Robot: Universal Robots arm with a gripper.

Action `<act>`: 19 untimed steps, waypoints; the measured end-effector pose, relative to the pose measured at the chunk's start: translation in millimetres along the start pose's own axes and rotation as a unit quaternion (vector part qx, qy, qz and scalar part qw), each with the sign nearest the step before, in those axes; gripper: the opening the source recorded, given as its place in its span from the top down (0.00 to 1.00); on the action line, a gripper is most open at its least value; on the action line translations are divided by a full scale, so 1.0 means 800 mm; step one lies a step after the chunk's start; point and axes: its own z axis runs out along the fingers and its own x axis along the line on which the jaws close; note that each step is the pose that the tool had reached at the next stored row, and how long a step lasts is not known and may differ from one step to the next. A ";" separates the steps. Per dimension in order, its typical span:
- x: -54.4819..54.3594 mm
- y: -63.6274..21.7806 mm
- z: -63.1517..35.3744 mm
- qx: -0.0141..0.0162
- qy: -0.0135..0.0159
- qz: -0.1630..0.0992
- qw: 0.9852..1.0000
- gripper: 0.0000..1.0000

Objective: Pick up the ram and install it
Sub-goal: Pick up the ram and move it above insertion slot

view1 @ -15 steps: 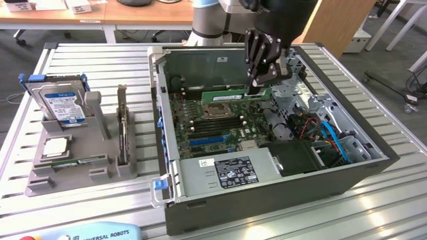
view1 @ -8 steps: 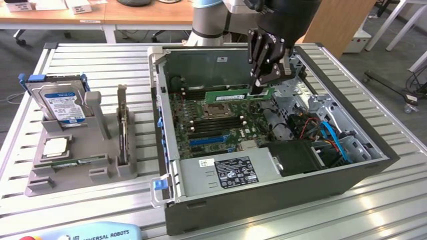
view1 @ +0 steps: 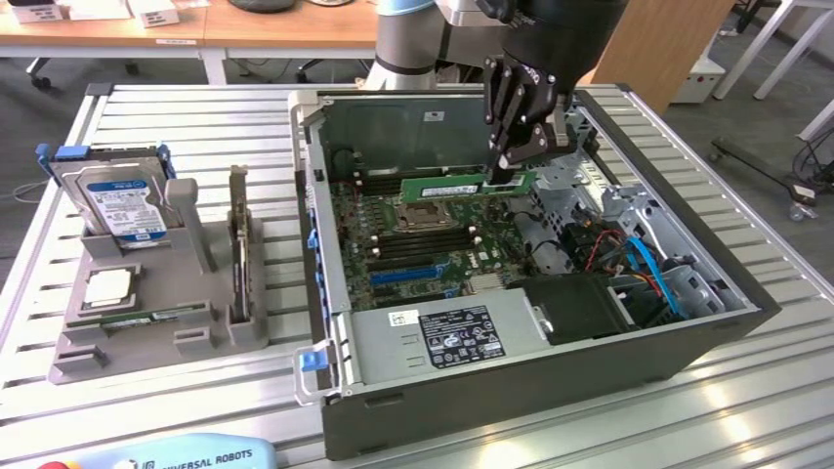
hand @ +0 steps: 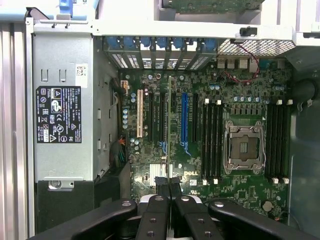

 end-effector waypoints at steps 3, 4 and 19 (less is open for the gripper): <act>0.000 0.000 0.000 0.000 0.000 0.000 1.000 0.88; 0.000 0.000 0.000 0.000 0.000 0.000 1.000 0.88; -0.026 0.000 0.002 0.000 0.000 0.001 1.000 0.88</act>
